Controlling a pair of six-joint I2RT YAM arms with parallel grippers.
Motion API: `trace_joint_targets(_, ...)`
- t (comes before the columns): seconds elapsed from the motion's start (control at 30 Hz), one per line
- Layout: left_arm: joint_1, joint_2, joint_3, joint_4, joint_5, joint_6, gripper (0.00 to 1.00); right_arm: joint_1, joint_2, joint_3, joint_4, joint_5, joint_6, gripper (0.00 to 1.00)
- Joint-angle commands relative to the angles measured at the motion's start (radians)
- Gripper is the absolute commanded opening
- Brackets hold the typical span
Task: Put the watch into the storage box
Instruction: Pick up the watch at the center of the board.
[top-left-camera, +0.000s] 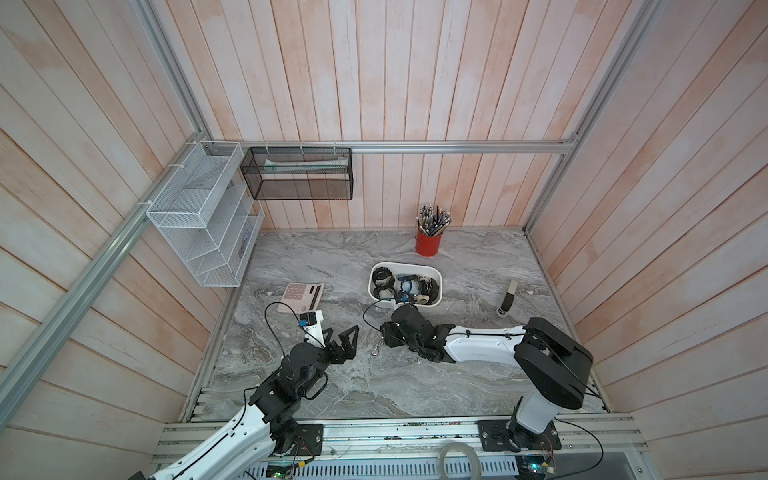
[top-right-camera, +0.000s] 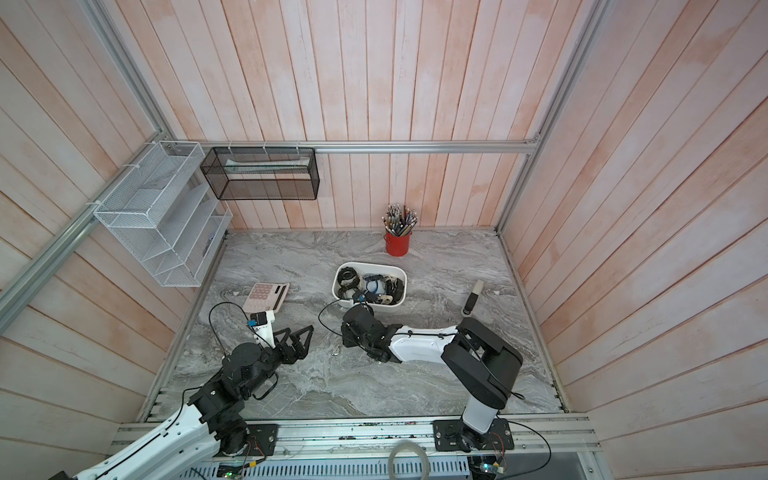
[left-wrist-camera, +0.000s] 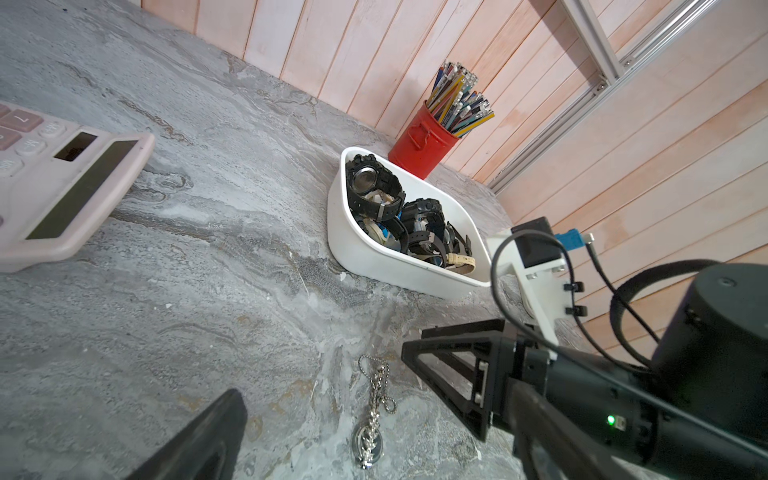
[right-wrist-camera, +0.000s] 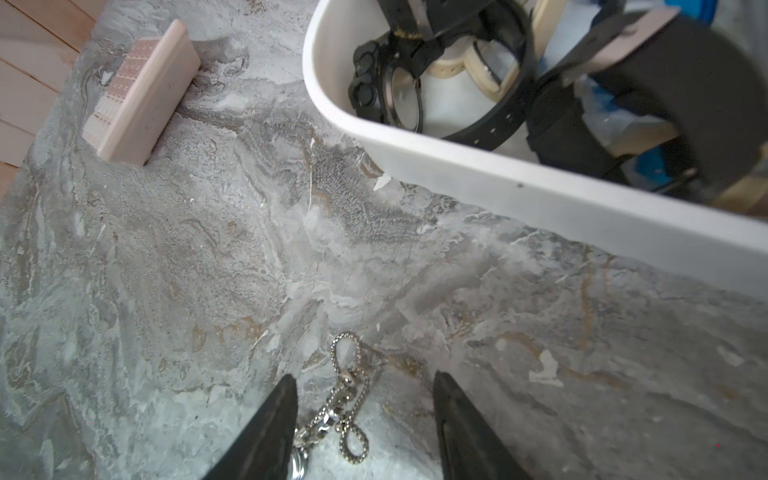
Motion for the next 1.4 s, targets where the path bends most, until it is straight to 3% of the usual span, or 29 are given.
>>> trace_joint_targets(0.0, 0.005, -0.019, 0.009, -0.026, -0.021, -0.004, 1.0, 0.02, 0.048, 0.037, -0.017, -0.006, 0.014, 0.52)
trace_joint_targets(0.5, 0.005, -0.092, 0.003, -0.088, -0.038, -0.009, 1.0, 0.036, 0.156, 0.068, -0.021, -0.039, 0.052, 0.33)
trace_joint_targets(0.73, 0.004, -0.098, 0.007, -0.103, -0.036, -0.006, 1.0, 0.041, 0.171, 0.071, -0.004, -0.062, 0.053, 0.09)
trace_joint_targets(0.87, 0.004, -0.089, 0.007, -0.093, -0.03, -0.004, 1.0, 0.041, 0.133, 0.069, -0.011, -0.032, 0.036, 0.01)
trace_joint_targets(1.37, 0.006, -0.053, 0.011, -0.07, -0.004, 0.001, 1.0, -0.012, -0.167, 0.054, -0.094, 0.157, -0.109, 0.0)
